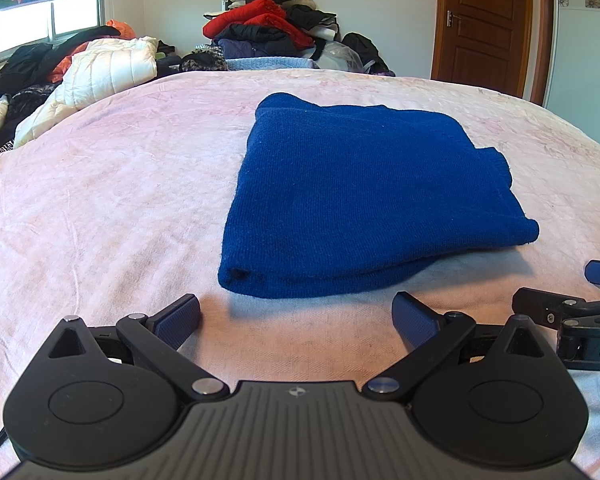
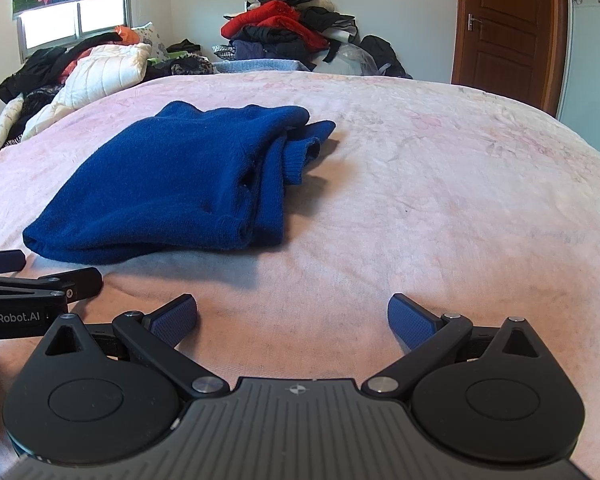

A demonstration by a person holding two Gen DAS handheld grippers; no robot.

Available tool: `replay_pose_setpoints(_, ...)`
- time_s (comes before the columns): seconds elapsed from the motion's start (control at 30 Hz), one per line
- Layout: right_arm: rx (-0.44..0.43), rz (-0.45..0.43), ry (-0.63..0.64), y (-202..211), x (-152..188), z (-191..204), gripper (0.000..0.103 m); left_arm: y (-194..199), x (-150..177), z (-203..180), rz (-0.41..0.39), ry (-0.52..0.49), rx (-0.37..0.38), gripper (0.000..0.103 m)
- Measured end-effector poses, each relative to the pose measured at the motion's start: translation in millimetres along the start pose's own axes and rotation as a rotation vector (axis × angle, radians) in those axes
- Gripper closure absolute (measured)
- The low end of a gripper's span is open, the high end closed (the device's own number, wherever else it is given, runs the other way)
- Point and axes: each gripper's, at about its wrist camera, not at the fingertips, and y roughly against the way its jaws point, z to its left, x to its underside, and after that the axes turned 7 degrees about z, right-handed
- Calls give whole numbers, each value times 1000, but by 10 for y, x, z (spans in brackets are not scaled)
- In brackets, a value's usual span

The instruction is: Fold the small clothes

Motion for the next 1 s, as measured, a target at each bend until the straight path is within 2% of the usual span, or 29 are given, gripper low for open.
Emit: replay_pose_setpoints(1.0,12,5,12,-17,0,17,1,-3,-1,-1,1,1,2,0)
